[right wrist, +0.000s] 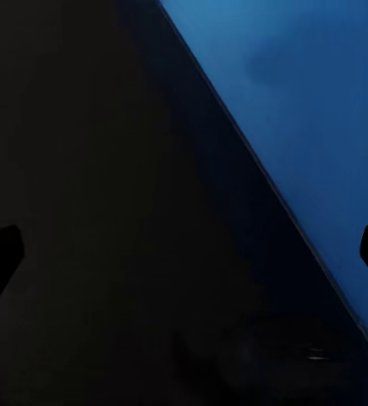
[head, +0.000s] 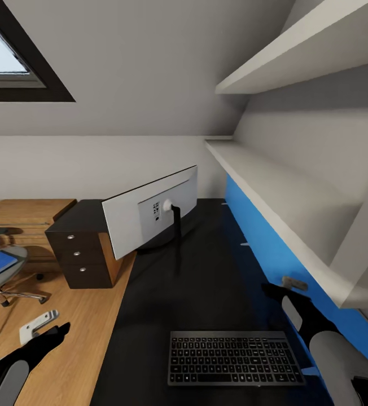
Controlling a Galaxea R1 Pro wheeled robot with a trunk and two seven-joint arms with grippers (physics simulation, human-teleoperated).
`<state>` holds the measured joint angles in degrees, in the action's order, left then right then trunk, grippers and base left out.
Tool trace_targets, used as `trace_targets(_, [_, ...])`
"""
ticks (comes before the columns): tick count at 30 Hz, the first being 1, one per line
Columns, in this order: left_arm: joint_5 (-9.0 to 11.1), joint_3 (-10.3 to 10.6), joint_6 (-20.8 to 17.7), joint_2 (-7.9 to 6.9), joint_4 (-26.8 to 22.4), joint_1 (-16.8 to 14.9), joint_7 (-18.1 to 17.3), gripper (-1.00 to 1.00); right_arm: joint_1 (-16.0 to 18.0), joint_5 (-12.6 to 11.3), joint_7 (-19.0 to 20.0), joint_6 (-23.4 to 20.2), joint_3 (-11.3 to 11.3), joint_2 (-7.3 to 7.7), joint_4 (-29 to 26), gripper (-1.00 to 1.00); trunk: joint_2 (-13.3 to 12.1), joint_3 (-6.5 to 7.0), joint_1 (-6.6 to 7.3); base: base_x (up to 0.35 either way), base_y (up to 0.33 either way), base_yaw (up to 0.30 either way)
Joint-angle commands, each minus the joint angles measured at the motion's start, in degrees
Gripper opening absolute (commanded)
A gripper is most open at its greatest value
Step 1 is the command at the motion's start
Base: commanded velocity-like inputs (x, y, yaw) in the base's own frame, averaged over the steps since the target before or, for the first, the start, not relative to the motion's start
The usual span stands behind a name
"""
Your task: In the bedroom, organize the workspace by keeping the computer under the desk, ensuring the monitor is on the desk, placing the keyboard on the desk next to the monitor, placing the mouse on the desk next to the keyboard, moving the folder from the swivel chair onto the desk next to the mouse, stacking the notebook on top of the folder with the pen on top of the notebook, and positioning the swivel chair next to the desk.
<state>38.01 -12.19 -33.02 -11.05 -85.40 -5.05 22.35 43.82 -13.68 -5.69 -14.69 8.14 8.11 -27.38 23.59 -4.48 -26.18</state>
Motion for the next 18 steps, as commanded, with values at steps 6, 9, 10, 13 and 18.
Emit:
trace_targets(6, [0.91, -1.22, -0.35, 0.12, -5.42, -0.05, 0.42, 1.0, 0.1, 2.98, -0.28, 3.77, 0.02, 0.07, 3.09, 1.0, 0.13, -0.13, -0.04, 0.0, 0.0, 0.0])
trace_targets(9, [0.92, -1.8, -0.37, 0.08, -6.04, -0.05, 0.41, 1.0, 0.14, 3.44, -0.28, 4.08, 0.03, 0.07, 3.44, 1.0, 0.93, -0.49, -0.48, 0.0, 0.0, 0.0])
trace_targets(10, [0.95, -2.59, -0.37, 0.1, -6.15, -0.05, 0.41, 1.0, 0.35, 3.51, -0.34, 4.0, 0.07, 0.1, 3.56, 1.0, 1.33, -0.67, -0.7, 0.0, 0.0, 0.0])
trace_targets(13, [0.96, -4.05, -0.37, 0.1, -6.24, -0.05, 0.41, 1.0, 1.31, 3.5, -0.66, 3.74, 0.14, 0.11, 4.91, 1.0, 2.54, -1.21, -1.36, 0.0, 0.0, 0.0])
trace_targets(18, [0.97, -4.39, -0.37, 0.12, -6.26, -0.05, 0.41, 1.0, 2.03, 3.47, -1.44, 3.57, 0.19, 0.14, 6.01, 1.0, 4.54, -2.11, -2.45, 0.0, 0.0, 0.0])
